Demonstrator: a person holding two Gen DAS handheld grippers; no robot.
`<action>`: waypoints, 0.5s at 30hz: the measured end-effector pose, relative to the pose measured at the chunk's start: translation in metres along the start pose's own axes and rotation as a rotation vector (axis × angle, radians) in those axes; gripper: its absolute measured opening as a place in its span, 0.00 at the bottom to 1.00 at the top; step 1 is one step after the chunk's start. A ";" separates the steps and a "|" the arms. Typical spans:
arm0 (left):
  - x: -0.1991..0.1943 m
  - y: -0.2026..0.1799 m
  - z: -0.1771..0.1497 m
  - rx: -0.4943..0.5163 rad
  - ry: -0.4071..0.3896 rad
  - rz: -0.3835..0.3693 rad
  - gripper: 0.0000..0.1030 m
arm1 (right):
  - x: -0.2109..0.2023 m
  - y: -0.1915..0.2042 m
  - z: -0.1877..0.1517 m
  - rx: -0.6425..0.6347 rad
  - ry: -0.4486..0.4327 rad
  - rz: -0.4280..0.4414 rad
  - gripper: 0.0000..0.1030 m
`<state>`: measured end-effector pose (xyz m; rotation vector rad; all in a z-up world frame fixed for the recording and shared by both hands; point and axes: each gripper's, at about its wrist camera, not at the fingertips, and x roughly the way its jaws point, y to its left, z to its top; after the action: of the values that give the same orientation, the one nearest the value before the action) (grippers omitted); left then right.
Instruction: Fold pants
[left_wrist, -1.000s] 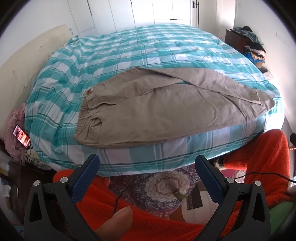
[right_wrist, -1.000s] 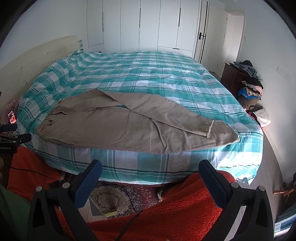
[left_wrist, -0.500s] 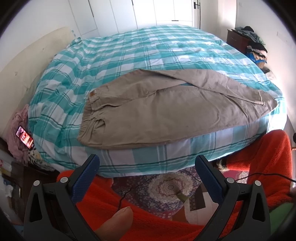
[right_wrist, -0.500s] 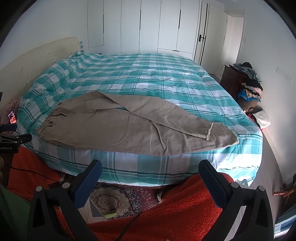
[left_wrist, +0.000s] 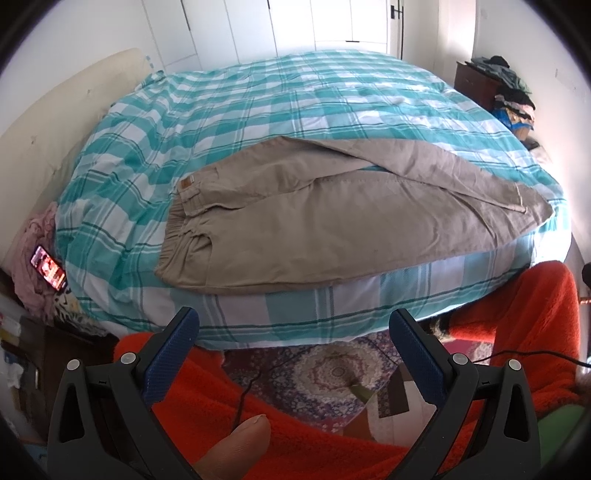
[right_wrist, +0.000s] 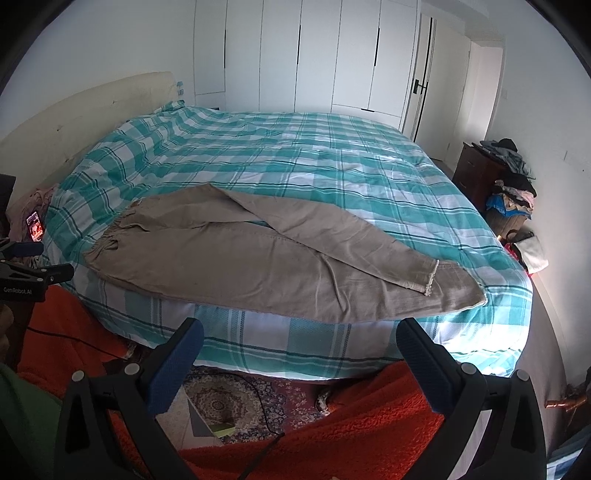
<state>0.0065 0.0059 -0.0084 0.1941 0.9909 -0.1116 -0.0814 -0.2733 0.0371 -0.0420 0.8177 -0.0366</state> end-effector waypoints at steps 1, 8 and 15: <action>-0.001 0.000 0.000 0.001 -0.003 -0.002 1.00 | 0.000 -0.001 0.000 0.005 0.002 0.000 1.00; -0.001 0.001 0.001 -0.003 -0.011 -0.011 0.99 | 0.003 0.001 0.000 0.003 0.009 0.006 1.00; -0.004 -0.001 0.003 -0.001 -0.031 -0.015 0.99 | 0.004 0.001 0.000 0.016 0.008 0.009 1.00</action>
<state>0.0073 0.0045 -0.0038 0.1839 0.9614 -0.1274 -0.0787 -0.2730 0.0337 -0.0233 0.8253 -0.0344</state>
